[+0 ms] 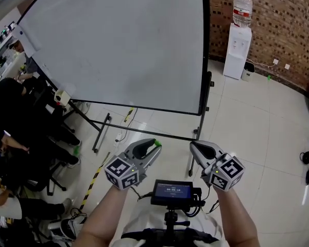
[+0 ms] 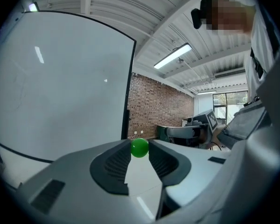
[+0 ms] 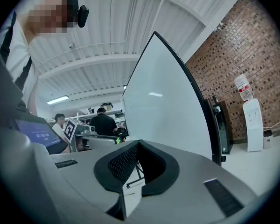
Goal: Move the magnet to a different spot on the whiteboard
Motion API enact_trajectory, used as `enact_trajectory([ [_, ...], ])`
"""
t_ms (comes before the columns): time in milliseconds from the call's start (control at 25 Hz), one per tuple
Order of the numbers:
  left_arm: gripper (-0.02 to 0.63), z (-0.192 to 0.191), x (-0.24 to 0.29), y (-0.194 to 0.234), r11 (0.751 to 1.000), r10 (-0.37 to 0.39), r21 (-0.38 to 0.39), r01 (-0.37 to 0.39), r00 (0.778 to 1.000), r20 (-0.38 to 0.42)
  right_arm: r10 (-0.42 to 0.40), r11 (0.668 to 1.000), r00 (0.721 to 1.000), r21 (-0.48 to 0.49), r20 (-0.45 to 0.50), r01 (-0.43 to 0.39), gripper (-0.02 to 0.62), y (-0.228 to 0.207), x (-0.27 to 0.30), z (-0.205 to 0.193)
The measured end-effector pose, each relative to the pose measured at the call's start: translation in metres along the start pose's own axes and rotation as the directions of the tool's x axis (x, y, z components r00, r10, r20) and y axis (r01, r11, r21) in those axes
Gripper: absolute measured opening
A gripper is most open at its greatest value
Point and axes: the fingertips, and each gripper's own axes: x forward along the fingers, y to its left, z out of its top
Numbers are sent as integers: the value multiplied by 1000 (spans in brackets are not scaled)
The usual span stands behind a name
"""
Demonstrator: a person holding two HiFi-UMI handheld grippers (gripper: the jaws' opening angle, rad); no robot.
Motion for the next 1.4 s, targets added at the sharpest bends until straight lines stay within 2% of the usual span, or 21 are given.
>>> enact_trajectory([
  [120, 133, -14, -13, 3, 997, 21, -71, -19, 1000, 17, 12, 1000, 1000, 11, -17, -12, 31, 10, 3, -12],
  [240, 133, -24, -21, 7, 995, 24, -93, -22, 1000, 19, 18, 1000, 999, 23, -30, -17, 31, 14, 10, -22],
  [520, 133, -32, -53, 45, 993, 61, -102, -57, 998, 32, 15, 998, 999, 55, -44, -12, 31, 27, 48, -40],
  [760, 133, -32, -82, 86, 991, 78, -108, -74, 996, 33, 14, 999, 999, 53, -44, -12, 31, 41, 90, -41],
  [1080, 133, -46, -109, 114, 993, 62, -104, -57, 997, 43, -7, 998, 998, 60, -58, 11, 31, 61, 122, -64],
  [1400, 137, -48, -142, 148, 992, 31, -123, -23, 998, 57, -34, 998, 997, 51, -66, 37, 31, 87, 160, -64],
])
